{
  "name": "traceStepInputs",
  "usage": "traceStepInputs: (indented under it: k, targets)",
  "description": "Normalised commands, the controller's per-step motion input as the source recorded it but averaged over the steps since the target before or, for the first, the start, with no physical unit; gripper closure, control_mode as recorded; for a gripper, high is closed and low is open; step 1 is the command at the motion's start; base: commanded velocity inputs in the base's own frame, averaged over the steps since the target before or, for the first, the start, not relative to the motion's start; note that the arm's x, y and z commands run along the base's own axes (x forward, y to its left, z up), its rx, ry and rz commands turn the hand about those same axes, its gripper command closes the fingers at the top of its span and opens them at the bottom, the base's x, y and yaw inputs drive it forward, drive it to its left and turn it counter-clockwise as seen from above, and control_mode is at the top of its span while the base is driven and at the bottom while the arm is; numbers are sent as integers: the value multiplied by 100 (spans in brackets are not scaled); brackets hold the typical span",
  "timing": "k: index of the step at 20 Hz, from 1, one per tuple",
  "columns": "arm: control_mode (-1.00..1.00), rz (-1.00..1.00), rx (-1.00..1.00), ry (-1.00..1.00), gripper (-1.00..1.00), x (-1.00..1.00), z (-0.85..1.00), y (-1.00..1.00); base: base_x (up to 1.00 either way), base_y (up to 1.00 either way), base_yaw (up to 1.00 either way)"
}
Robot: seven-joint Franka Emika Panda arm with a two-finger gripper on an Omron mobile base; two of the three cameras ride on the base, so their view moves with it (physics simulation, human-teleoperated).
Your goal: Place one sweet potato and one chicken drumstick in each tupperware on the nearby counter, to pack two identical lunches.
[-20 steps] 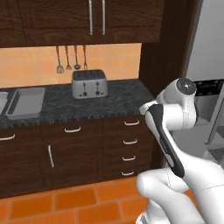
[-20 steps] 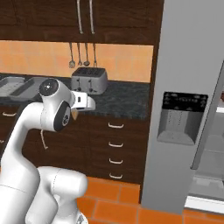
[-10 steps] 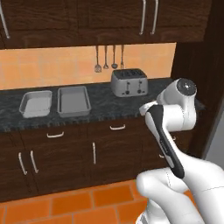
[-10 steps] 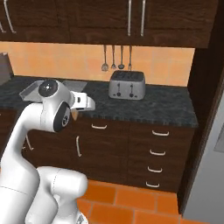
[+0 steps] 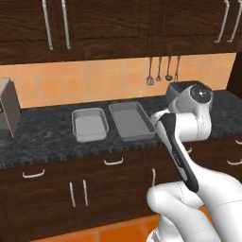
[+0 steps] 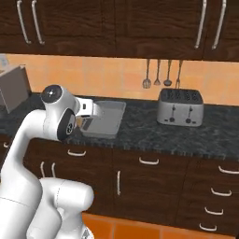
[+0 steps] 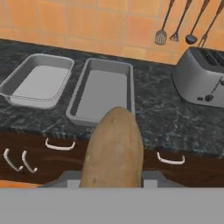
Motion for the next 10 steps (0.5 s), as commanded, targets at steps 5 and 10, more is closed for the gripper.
traceStepInputs:
  k: [5,10]
  targets:
    - [100,0,0,0,100,0,0,0,74,80,16]
    - [100,0,0,0,100,0,0,0,88,55,17]
